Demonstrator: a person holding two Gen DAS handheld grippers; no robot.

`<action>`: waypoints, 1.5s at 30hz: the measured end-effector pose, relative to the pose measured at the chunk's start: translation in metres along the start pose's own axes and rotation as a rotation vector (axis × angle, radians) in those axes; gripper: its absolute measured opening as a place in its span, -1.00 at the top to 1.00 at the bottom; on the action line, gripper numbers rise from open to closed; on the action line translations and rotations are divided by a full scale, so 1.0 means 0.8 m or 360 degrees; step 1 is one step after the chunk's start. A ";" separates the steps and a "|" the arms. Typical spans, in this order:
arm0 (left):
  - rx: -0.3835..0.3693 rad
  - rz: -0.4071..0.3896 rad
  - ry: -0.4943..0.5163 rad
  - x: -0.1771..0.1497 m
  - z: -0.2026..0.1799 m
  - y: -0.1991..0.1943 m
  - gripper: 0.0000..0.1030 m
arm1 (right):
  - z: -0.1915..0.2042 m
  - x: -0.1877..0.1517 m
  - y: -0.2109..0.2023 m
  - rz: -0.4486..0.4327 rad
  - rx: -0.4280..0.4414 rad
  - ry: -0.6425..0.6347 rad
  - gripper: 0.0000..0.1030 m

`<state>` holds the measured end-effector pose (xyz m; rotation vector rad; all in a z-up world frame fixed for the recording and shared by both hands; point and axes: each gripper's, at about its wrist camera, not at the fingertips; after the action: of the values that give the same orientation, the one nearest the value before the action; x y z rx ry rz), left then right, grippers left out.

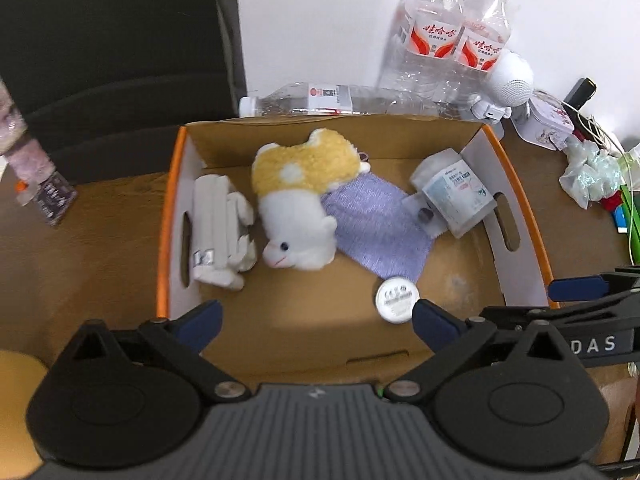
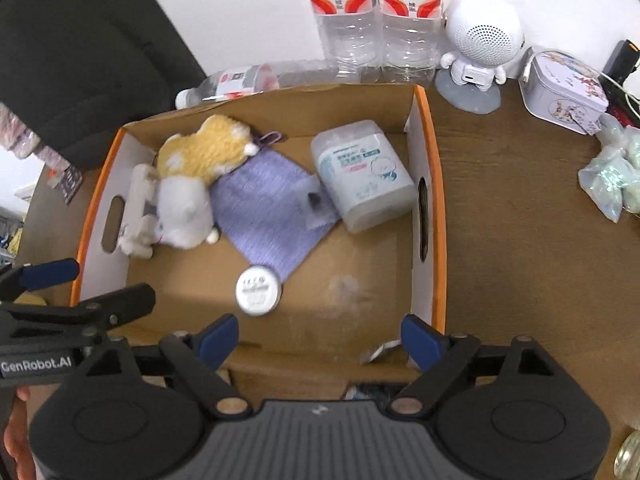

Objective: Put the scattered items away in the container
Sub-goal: 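Withdraw both tools from the box back toward the table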

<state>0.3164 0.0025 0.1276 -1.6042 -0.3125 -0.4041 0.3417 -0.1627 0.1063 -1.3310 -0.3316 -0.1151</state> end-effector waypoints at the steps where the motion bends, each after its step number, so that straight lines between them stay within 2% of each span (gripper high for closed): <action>1: 0.0014 -0.0012 0.0003 -0.004 0.000 -0.007 -1.00 | 0.001 -0.004 -0.007 -0.0007 0.0009 -0.0001 -0.71; 9: 0.0125 -0.0115 0.0032 -0.036 -0.009 -0.056 -1.00 | 0.018 -0.041 -0.052 -0.0092 0.0039 -0.0023 -0.72; 14: 0.0125 -0.0175 0.0006 -0.065 -0.011 -0.082 -1.00 | 0.023 -0.067 -0.074 -0.0146 0.0084 -0.0049 -0.72; 20: 0.0173 -0.0255 0.0030 -0.112 -0.026 -0.100 -1.00 | 0.021 -0.114 -0.094 -0.0305 0.0101 -0.0053 -0.72; 25: 0.0168 -0.0429 0.0047 -0.159 -0.036 -0.121 -1.00 | 0.021 -0.156 -0.111 -0.0419 0.0148 -0.0112 -0.72; 28: 0.0188 -0.0549 0.0041 -0.193 -0.044 -0.132 -1.00 | 0.016 -0.190 -0.125 -0.0558 0.0133 -0.0146 -0.73; 30: 0.0199 -0.0659 0.0030 -0.228 -0.049 -0.137 -1.00 | 0.014 -0.224 -0.132 -0.0706 0.0100 -0.0187 -0.84; 34: 0.0214 -0.0856 -0.0033 -0.315 -0.058 -0.129 -1.00 | 0.006 -0.313 -0.123 -0.1044 -0.0010 -0.0341 -0.90; 36: 0.0171 -0.0988 -0.0036 -0.364 -0.061 -0.124 -0.99 | 0.000 -0.357 -0.109 -0.1157 -0.0038 -0.0385 -0.91; 39: 0.0093 -0.1085 -0.0005 -0.423 -0.059 -0.111 -1.00 | -0.010 -0.414 -0.083 -0.1220 -0.0012 -0.0368 -0.95; 42: 0.0026 -0.0990 -0.0003 -0.455 -0.051 -0.097 -1.00 | -0.018 -0.448 -0.061 -0.1164 0.0032 -0.0287 -0.95; 45: 0.0036 -0.0974 0.0060 -0.477 -0.052 -0.089 -1.00 | -0.018 -0.476 -0.048 -0.1160 0.0016 -0.0260 -0.98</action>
<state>-0.0600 -0.0175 0.0260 -1.4538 -0.7807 -0.8909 -0.0267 -0.2262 0.0241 -1.1577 -0.9456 -0.6138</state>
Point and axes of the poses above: each gripper's, at about its wrist camera, not at the fingertips, and y roughly the way its jaws point, z to its left, x to its top, and after that the axes turned 3 degrees about -z, right-handed
